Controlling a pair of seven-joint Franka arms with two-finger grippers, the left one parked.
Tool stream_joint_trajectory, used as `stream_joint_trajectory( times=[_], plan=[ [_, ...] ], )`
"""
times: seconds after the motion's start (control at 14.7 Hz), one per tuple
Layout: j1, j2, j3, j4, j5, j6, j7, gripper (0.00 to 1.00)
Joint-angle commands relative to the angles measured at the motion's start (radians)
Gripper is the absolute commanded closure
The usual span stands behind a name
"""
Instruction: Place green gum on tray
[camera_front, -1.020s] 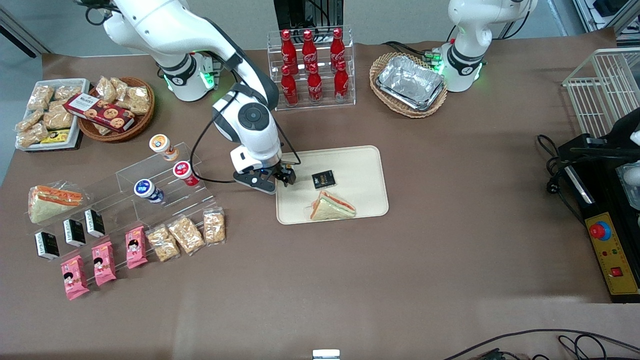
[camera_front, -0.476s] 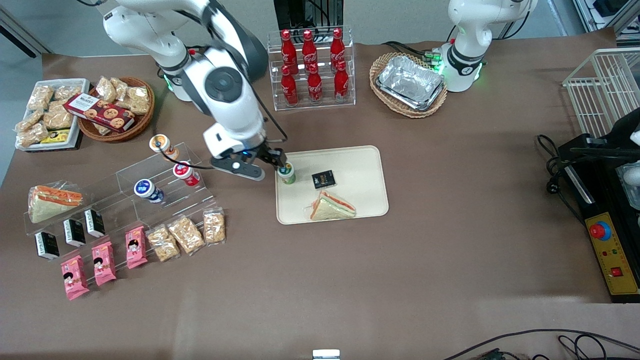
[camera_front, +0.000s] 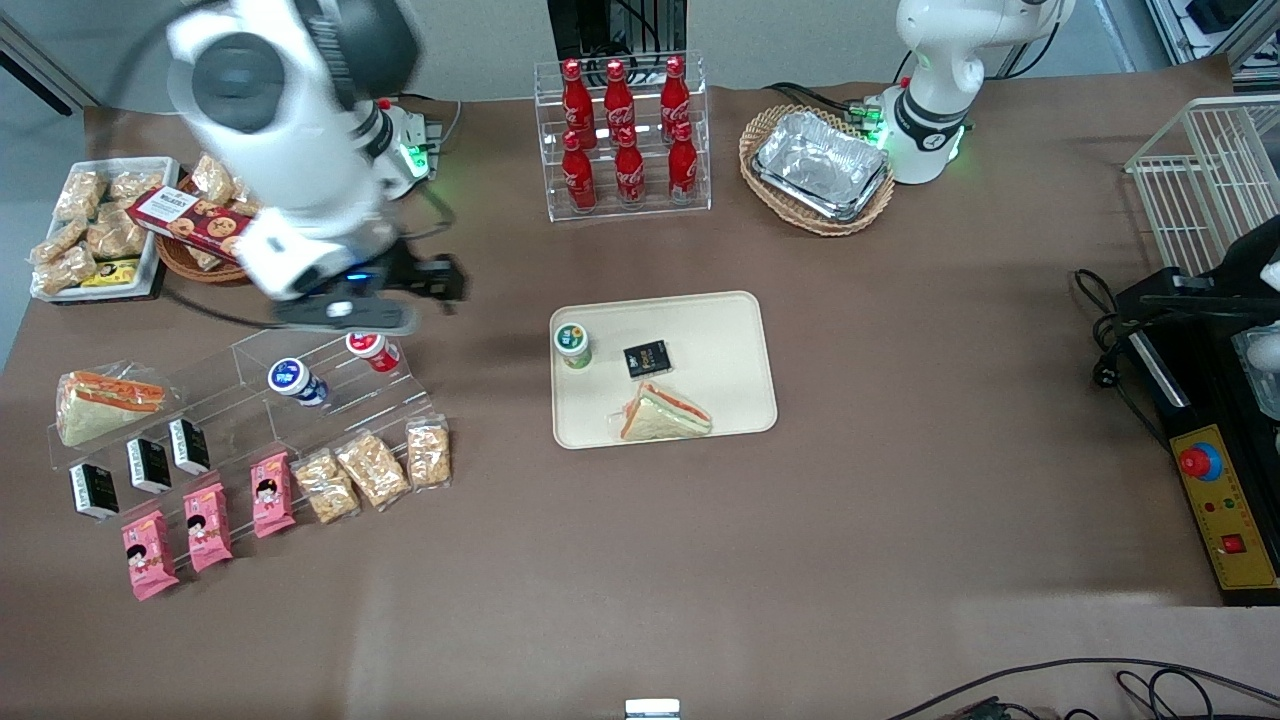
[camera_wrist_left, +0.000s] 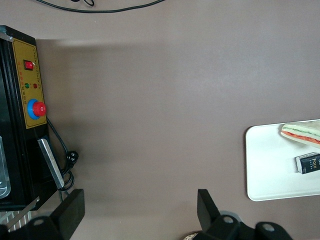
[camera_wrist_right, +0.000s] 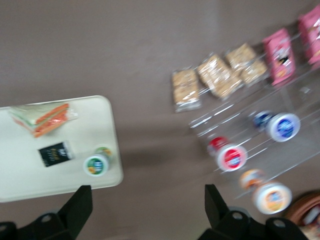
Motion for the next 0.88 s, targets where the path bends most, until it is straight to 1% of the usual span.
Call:
stream_joint_trajectory(
  times=[0.0,0.07,0.14,0.41,0.48,0.54,0.68,0.75,0.82],
  plan=[
    [-0.001,-0.051,-0.167,-0.033,0.027,-0.013,-0.307,0.0],
    [-0.01,-0.053,-0.2,-0.03,0.025,-0.013,-0.367,0.0],
    [-0.045,-0.054,-0.207,-0.028,0.025,-0.014,-0.413,0.0],
    [-0.203,-0.047,-0.196,-0.022,0.027,-0.005,-0.588,0.0],
    [-0.243,-0.042,-0.179,-0.02,0.035,-0.005,-0.62,0.0],
    [-0.301,-0.041,-0.137,-0.016,0.038,-0.007,-0.628,0.0],
    [-0.447,-0.041,-0.002,-0.011,0.039,-0.007,-0.625,0.0],
    [-0.481,-0.039,0.034,-0.007,0.038,-0.007,-0.623,0.0],
    [-0.484,-0.039,0.038,-0.007,0.038,-0.007,-0.622,0.0]
  ],
)
